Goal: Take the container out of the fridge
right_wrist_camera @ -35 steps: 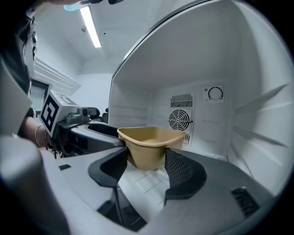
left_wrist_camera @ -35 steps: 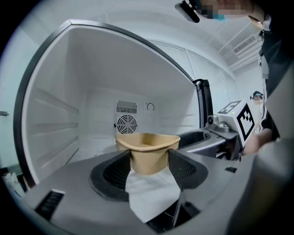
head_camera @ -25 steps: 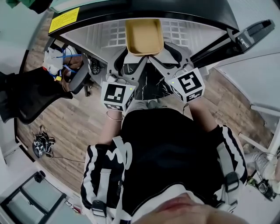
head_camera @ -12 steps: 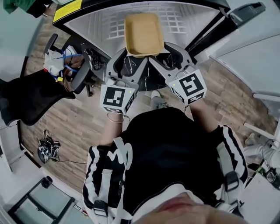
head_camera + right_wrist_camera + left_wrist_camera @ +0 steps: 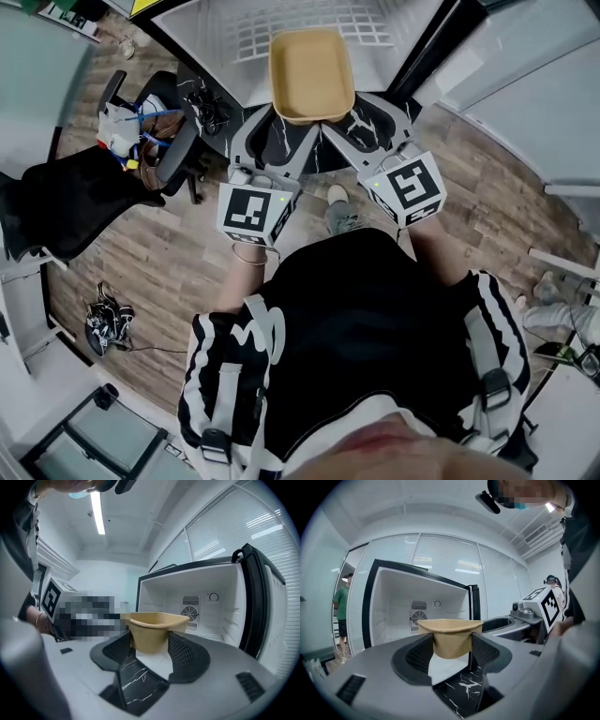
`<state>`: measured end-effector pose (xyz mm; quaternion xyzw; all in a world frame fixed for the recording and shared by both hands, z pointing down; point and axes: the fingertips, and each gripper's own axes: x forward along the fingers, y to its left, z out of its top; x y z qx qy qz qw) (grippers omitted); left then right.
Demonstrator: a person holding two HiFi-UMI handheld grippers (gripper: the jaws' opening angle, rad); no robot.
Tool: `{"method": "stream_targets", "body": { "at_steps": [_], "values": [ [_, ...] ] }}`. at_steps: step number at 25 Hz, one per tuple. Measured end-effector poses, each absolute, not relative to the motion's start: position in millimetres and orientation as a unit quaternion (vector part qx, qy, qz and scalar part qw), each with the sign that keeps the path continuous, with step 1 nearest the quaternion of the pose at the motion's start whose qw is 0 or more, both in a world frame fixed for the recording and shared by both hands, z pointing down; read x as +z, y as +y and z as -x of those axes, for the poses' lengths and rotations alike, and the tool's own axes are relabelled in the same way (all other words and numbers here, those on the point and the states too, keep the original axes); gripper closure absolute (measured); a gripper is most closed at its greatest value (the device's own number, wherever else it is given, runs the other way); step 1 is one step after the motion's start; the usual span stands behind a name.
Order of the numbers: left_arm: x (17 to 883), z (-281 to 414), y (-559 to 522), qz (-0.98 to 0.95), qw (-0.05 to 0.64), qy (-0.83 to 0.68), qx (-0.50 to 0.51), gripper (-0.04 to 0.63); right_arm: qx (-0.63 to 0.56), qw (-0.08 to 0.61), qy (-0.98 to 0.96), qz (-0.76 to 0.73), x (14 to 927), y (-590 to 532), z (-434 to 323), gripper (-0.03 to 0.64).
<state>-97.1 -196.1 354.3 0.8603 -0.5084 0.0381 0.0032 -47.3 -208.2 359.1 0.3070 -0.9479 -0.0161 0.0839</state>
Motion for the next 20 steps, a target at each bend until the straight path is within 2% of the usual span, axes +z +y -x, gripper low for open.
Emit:
{"method": "stream_targets", "body": {
  "at_steps": [20],
  "values": [
    [345.2,92.3,-99.8,-0.865,-0.022,-0.501,0.019,0.333,-0.022,0.072,-0.945,-0.317,356.0,-110.2,42.7,0.356]
  ]
}}
